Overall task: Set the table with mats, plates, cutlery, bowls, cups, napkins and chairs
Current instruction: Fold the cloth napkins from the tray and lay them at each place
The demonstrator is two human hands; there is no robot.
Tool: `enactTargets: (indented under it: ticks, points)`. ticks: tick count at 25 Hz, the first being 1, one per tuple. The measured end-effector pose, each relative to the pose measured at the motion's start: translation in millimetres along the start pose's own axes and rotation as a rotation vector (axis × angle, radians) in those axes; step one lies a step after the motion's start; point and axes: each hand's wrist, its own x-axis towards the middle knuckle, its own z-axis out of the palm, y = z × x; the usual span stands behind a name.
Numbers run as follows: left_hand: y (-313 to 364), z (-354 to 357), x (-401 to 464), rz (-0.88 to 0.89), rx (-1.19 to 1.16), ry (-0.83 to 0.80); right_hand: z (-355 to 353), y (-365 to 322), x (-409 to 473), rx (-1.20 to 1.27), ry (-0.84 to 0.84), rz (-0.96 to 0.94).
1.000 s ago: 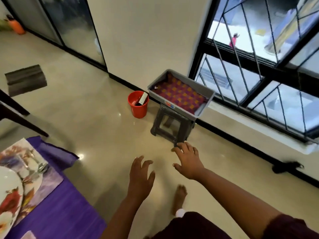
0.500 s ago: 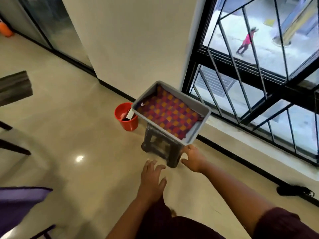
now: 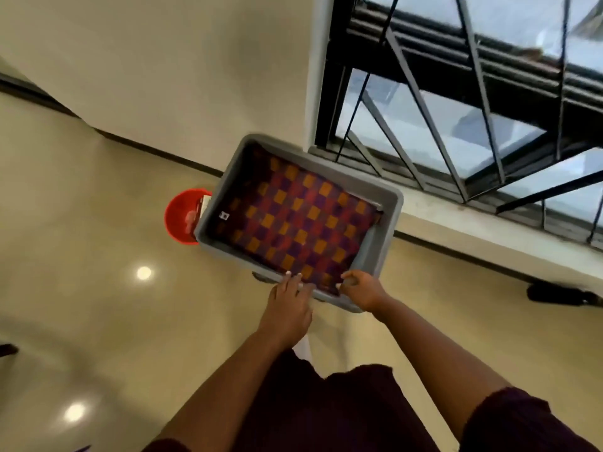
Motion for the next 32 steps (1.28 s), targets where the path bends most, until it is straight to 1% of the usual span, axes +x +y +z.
enactTargets:
  ticks: [3,5,9,11,13,16,19,23,26,27,28,30,32]
  points:
    - [-29.3,-12.7,26.5,0.030,-0.006,-0.087,8.3,-5.6,50.7,0.243,0.003,0.161]
    - [-49.4,-18.7,37.3,0.038,-0.058,-0.074,16.9,-5.4,77.4,0.328,-0.027,0.250]
    - [-93.7,-22.2,52.9,0.036,-0.161,-0.007,22.3,-13.3,106.0,0.352,-0.154,0.435]
    - [-108.2,-24.4,54.5,0.036,-0.183,0.012,22.4,-16.5,108.6,0.406,-0.140,0.472]
    - [-114.1,-27.0,53.5,0.038,-0.209,0.019,22.8,-18.4,108.9,0.470,-0.063,0.453]
    - [-109.5,-32.3,50.8,0.030,-0.274,0.028,15.9,-34.4,94.7,0.549,0.034,0.332]
    - [-90.2,-43.8,43.2,0.004,-0.390,0.121,6.8,-55.3,61.6,0.570,0.093,0.174]
    - [-58.5,-61.9,20.8,-0.049,-0.505,0.249,2.1,-108.5,-8.0,0.598,0.080,-0.117]
    - [-43.3,-77.6,0.4,-0.087,-0.566,0.439,-4.7,-146.6,-76.7,0.688,0.071,-0.373]
    - [-35.7,-84.4,-13.7,-0.110,-0.601,0.529,-7.6,-153.4,-105.7,0.691,0.090,-0.471]
    - [-24.6,-97.1,-36.7,-0.102,-0.624,0.651,-12.6,-158.6,-143.3,0.655,0.155,-0.595]
    - [-13.8,-120.0,-44.7,-0.179,-0.612,0.787,-28.2,-177.9,-175.7,0.586,0.298,-0.746]
    - [10.5,-138.3,-96.2,-0.193,-0.539,0.912,-41.1,-172.1,-241.0,0.548,0.420,-0.875]
